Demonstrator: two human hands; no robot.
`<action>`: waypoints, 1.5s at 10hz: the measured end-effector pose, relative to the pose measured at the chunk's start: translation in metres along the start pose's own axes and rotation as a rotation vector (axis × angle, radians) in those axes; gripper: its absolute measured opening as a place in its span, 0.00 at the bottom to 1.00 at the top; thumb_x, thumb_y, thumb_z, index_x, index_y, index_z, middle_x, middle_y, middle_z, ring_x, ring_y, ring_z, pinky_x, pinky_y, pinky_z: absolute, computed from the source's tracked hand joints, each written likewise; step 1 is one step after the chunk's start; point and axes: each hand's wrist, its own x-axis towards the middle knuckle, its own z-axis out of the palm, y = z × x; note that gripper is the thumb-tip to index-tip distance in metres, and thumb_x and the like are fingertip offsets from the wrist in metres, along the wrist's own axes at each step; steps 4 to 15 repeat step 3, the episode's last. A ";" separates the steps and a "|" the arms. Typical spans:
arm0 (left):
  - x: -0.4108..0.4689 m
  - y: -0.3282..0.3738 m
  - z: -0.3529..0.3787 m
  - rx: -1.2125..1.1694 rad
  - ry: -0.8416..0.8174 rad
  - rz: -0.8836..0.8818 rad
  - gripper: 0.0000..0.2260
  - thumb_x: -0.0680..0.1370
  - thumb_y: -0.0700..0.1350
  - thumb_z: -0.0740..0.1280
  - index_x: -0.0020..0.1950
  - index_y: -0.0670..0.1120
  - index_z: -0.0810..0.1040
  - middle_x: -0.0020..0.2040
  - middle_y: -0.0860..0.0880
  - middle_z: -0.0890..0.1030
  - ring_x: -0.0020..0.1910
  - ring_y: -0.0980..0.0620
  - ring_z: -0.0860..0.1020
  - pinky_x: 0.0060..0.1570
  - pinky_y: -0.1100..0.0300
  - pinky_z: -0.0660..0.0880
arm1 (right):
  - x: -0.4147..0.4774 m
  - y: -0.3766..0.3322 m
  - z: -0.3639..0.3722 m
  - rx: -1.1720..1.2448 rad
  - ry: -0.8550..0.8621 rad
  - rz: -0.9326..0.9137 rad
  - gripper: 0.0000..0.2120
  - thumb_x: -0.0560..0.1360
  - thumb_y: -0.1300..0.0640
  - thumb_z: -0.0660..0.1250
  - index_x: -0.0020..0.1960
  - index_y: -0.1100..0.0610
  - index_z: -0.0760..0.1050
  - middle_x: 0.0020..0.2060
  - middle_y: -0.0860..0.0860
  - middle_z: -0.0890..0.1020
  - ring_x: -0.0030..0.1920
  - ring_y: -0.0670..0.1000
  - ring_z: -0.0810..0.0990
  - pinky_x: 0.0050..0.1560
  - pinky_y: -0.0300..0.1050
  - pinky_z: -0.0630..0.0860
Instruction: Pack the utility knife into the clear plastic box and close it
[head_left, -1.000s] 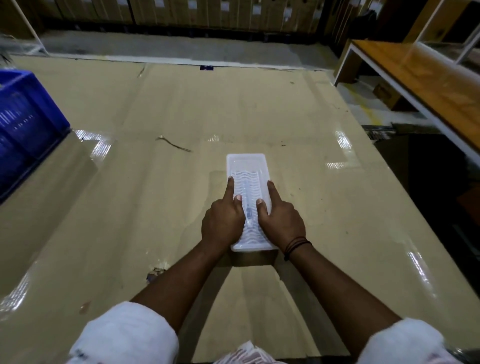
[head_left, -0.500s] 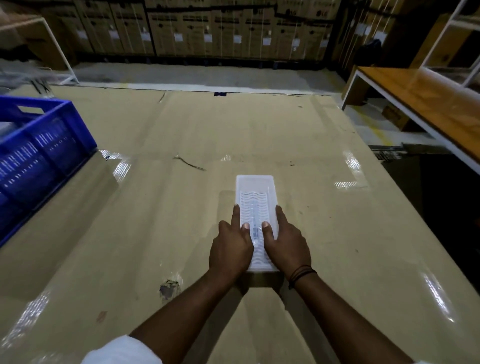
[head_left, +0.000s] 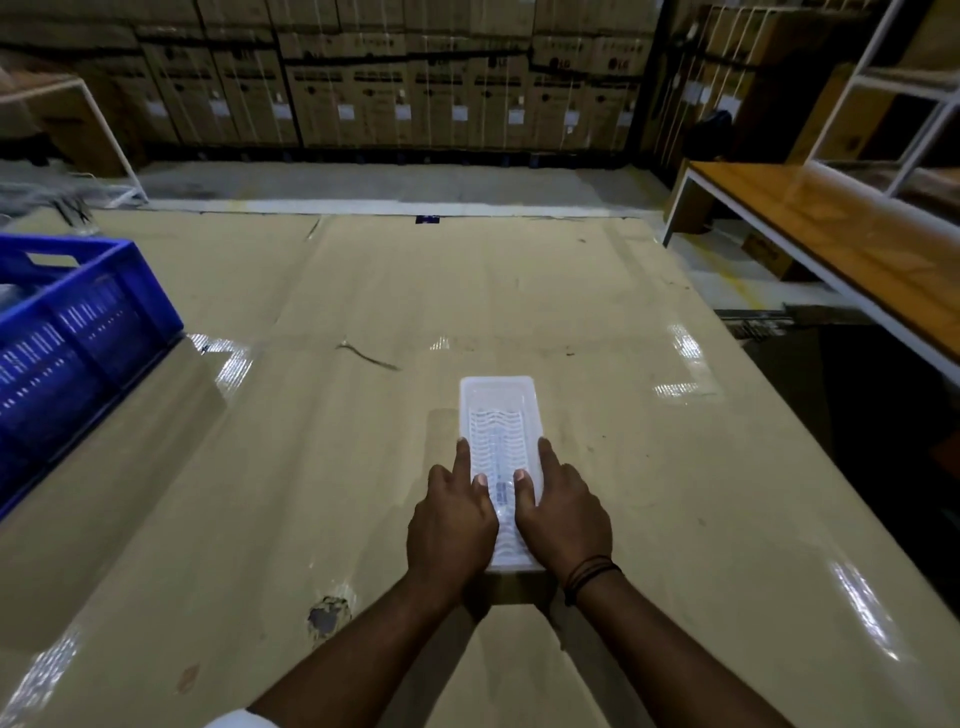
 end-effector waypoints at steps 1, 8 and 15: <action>0.003 0.002 -0.005 0.156 -0.055 0.042 0.26 0.83 0.58 0.52 0.81 0.54 0.55 0.60 0.44 0.74 0.54 0.44 0.78 0.48 0.52 0.75 | 0.002 -0.002 -0.005 -0.099 -0.025 -0.041 0.28 0.81 0.39 0.55 0.77 0.50 0.61 0.59 0.55 0.75 0.53 0.58 0.80 0.50 0.50 0.79; 0.023 0.004 -0.026 0.411 0.057 0.195 0.29 0.82 0.62 0.51 0.80 0.51 0.59 0.68 0.44 0.72 0.60 0.43 0.73 0.56 0.50 0.73 | 0.023 -0.016 -0.022 -0.188 0.099 -0.181 0.25 0.81 0.43 0.56 0.74 0.52 0.68 0.66 0.56 0.74 0.62 0.57 0.76 0.59 0.52 0.76; 0.023 0.004 -0.026 0.411 0.057 0.195 0.29 0.82 0.62 0.51 0.80 0.51 0.59 0.68 0.44 0.72 0.60 0.43 0.73 0.56 0.50 0.73 | 0.023 -0.016 -0.022 -0.188 0.099 -0.181 0.25 0.81 0.43 0.56 0.74 0.52 0.68 0.66 0.56 0.74 0.62 0.57 0.76 0.59 0.52 0.76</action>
